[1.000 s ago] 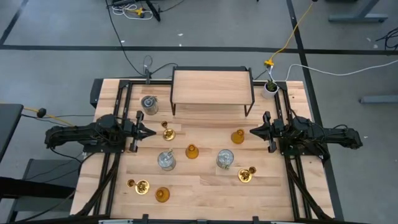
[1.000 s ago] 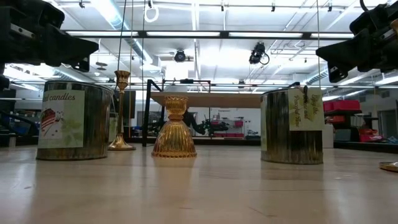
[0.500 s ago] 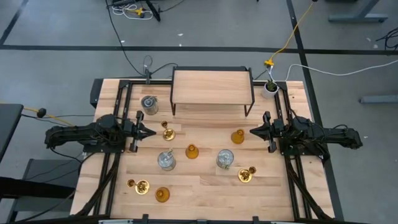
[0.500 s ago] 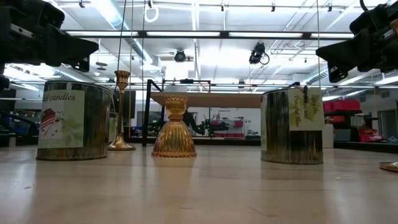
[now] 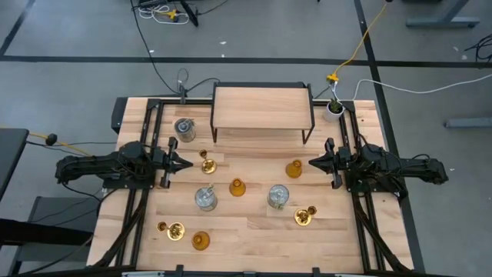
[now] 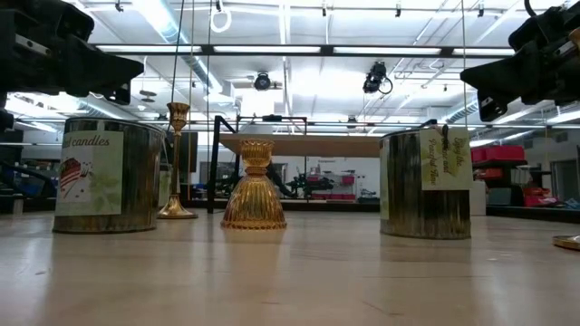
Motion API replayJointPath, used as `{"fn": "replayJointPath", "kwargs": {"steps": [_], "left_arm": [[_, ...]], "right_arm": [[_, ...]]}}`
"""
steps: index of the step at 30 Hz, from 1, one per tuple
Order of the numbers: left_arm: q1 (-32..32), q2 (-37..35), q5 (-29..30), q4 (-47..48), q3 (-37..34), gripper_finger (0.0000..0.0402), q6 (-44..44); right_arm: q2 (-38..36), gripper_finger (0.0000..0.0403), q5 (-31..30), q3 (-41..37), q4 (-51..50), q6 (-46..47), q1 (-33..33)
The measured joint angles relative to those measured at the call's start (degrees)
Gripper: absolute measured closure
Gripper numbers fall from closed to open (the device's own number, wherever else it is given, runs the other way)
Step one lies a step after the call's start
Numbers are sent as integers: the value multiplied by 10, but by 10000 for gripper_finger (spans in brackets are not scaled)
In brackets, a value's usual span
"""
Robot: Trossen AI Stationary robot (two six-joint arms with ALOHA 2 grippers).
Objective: Pick & Place candle stick holders
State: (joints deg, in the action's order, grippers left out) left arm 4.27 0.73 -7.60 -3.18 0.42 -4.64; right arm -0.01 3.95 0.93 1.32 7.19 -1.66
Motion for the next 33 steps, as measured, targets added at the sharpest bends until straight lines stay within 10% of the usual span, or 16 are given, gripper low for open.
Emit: {"fn": "replayJointPath", "kwargs": {"steps": [33], "left_arm": [[0, 0, 0, 0, 0, 383, 0]], "right_arm": [[21, 385, -31, 142, 1, 8, 0]]}}
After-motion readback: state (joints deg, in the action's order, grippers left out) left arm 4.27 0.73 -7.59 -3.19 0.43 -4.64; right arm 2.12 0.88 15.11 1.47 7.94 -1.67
